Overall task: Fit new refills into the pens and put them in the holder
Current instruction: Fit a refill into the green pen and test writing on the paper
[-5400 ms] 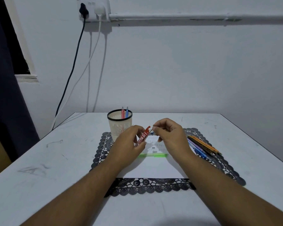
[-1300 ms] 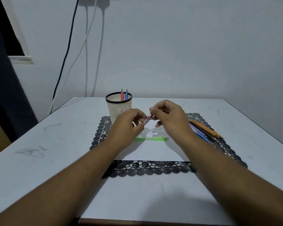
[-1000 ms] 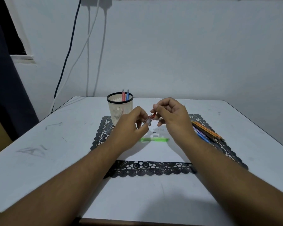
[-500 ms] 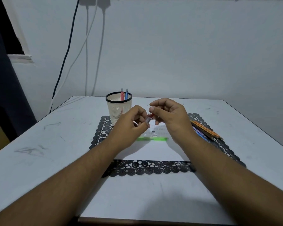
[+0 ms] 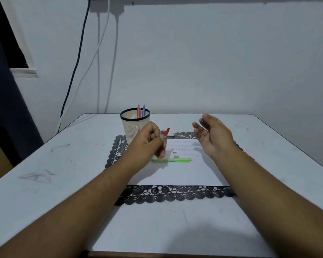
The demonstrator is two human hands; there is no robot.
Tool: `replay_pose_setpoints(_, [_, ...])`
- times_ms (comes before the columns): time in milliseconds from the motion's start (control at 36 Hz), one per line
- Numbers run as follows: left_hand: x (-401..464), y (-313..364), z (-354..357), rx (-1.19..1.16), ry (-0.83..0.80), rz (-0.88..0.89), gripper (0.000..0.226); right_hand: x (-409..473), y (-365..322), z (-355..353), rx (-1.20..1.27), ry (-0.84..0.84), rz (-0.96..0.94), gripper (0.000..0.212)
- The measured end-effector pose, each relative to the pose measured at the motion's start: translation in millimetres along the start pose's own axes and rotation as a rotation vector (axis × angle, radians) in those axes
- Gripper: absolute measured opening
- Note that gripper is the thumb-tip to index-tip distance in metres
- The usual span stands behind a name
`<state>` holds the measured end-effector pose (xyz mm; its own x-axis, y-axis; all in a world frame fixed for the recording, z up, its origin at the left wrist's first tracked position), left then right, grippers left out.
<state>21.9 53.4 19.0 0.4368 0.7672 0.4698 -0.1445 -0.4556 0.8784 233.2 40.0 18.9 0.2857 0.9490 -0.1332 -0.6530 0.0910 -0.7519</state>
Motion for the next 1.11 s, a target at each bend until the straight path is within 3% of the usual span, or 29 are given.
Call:
replay_pose_setpoints(194, [5.4,-5.0,-5.1,0.044,0.057,-0.051,0.024,6.3,5.5,-10.0,-0.062,0.053,0.098,0.006])
replay_pose_setpoints(417, [8.0,-4.6,-2.7,-0.201,0.086,-0.124,0.024,6.4,9.2,-7.0,-0.130,0.030,0.125,0.004])
replay_pose_setpoints(583, [15.2,-7.4,-7.8,-0.067,0.180,-0.154,0.023,4.8,11.7,-3.0,-0.173,0.001,0.138,0.006])
replay_pose_setpoints(694, [28.0,-10.2,-4.7,0.143,0.110,-0.185,0.022,3.9,12.0,-1.5,-0.183,-0.014,0.142,0.004])
replay_pose_setpoints(750, [37.3,-6.8,1.9,0.373,0.010,-0.117,0.015,4.0,11.8,-0.8,-0.185,-0.013,0.143,0.004])
replay_pose_setpoints(917, [78.3,-21.7,29.5,1.028,-0.290,0.057,0.029,7.5,6.6,-6.0,-0.167,0.016,0.116,0.004])
replay_pose_setpoints(1111, [117.1,-53.2,32.6,1.294,-0.371,-0.016,0.030,11.1,-2.5,-12.1,-0.163,0.039,0.080,0.004])
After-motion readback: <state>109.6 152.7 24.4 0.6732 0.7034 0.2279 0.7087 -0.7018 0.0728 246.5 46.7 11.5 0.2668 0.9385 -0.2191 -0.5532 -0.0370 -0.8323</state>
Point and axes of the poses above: each hand's wrist, its own x-axis towards the middle knuckle, its own z-axis out of the palm, y = z × x, the point moved 7 cm from there along x, towards the middle knuckle, and after that the axes turned 9 degrees about z, right-handed, at the moved point
